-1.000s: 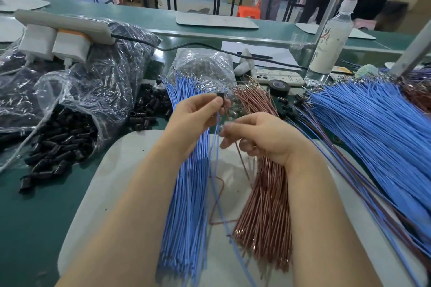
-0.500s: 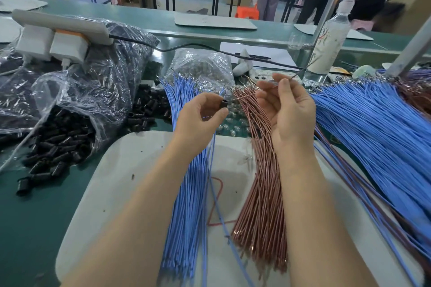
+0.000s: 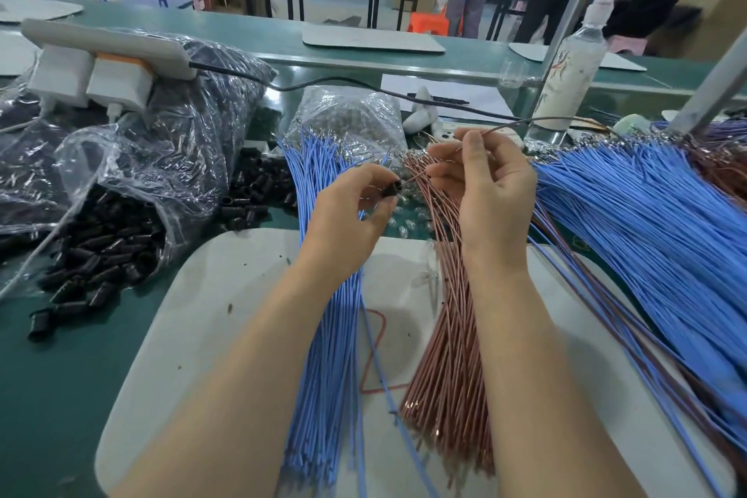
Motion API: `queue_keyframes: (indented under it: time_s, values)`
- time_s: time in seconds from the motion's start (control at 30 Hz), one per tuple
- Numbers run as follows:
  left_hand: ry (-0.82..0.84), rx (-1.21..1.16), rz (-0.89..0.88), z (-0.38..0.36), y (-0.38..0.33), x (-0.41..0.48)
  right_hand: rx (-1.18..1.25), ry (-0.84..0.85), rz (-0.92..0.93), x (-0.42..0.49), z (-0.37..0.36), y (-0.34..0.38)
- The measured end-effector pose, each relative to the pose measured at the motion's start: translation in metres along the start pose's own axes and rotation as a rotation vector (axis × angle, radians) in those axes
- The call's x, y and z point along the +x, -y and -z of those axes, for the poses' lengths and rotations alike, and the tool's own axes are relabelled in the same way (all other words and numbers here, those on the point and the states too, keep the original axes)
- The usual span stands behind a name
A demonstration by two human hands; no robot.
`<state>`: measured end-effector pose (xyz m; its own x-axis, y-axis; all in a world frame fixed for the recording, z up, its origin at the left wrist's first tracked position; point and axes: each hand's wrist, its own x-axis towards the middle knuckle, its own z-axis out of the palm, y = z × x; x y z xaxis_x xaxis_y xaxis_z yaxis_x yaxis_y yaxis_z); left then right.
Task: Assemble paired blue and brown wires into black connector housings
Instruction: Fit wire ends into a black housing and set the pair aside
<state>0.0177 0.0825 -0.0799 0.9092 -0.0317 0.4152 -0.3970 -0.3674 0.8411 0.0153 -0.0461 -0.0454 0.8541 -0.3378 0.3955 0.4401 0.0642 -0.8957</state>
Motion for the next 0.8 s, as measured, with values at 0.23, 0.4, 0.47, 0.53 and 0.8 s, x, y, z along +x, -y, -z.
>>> queue_keyframes:
  time_s: [0.23, 0.4, 0.47, 0.53, 0.8]
  values:
    - [-0.014, 0.175, -0.073, -0.002, 0.006, 0.002, -0.265, 0.022, 0.175, -0.004, -0.003, -0.006]
    - [-0.027, 0.201, -0.097, -0.003, 0.007, 0.002, -0.481, 0.006, 0.311, -0.003, -0.002, -0.010]
    - [-0.051, 0.203, -0.121, -0.002, 0.005, 0.002, -0.603, 0.055, 0.344, -0.005, -0.004, -0.013]
    - [-0.066, 0.193, -0.140, -0.002, 0.003, 0.002, -0.682, 0.138, 0.310, -0.007, -0.006, -0.015]
    - [-0.115, 0.069, -0.133, -0.002, -0.004, 0.000, -0.396, 0.299, -0.062, -0.012, -0.020, -0.019]
